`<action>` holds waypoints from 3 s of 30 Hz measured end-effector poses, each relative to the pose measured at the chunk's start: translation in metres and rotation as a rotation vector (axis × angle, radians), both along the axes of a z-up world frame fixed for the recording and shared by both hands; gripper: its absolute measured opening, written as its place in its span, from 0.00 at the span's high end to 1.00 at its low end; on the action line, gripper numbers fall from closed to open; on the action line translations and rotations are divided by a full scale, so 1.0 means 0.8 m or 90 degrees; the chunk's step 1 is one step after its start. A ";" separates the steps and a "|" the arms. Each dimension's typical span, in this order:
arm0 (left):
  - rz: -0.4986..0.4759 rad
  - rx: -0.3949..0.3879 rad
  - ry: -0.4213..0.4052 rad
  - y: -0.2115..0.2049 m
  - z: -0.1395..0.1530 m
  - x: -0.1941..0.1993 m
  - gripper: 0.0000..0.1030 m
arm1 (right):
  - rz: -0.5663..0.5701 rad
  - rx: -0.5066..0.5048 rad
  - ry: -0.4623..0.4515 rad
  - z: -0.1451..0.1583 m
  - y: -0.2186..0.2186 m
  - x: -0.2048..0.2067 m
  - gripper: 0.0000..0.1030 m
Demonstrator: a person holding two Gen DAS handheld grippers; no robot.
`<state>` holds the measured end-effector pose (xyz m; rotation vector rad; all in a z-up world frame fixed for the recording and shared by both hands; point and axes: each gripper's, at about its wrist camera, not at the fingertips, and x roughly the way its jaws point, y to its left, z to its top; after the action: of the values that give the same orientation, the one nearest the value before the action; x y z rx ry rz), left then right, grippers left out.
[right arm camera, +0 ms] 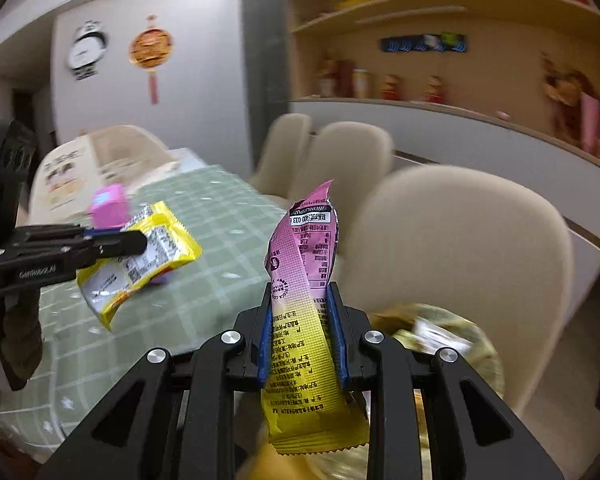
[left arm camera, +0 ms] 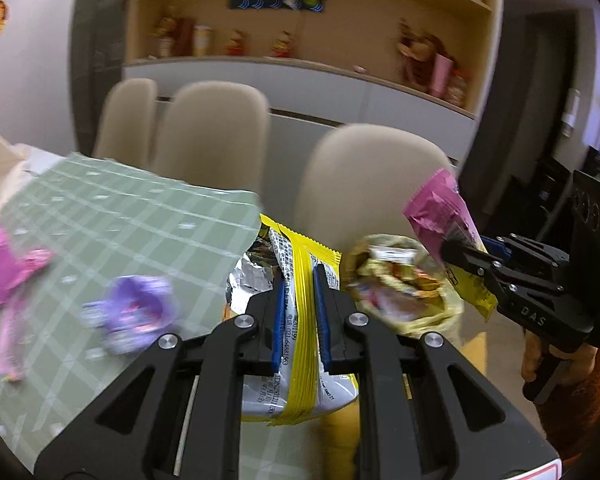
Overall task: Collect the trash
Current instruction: 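Carry the yellow bag and pink-yellow wrapper over the yellow trash bag, then open the left tool over the bag while the right tool releases the wrapper, then move both tools back over the table toward the pink wrappers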
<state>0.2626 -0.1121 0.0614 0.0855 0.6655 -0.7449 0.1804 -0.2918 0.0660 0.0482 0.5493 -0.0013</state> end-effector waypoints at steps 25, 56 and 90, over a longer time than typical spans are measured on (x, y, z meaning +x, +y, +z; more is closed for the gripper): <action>-0.192 -0.016 0.176 -0.269 -0.118 0.053 0.71 | -0.184 0.044 0.055 -0.074 -0.171 -0.025 0.77; -0.056 -0.087 0.132 -0.113 -0.078 0.063 0.45 | -0.129 0.066 0.280 -0.206 -0.117 0.121 0.76; 0.264 -0.045 0.013 0.270 -0.025 0.086 0.45 | 0.048 0.028 0.027 -0.003 0.096 0.085 0.38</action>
<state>0.3311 0.1039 0.0415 -0.1233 0.6482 -0.3686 0.2480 -0.2150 0.0633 0.0706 0.5935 0.0829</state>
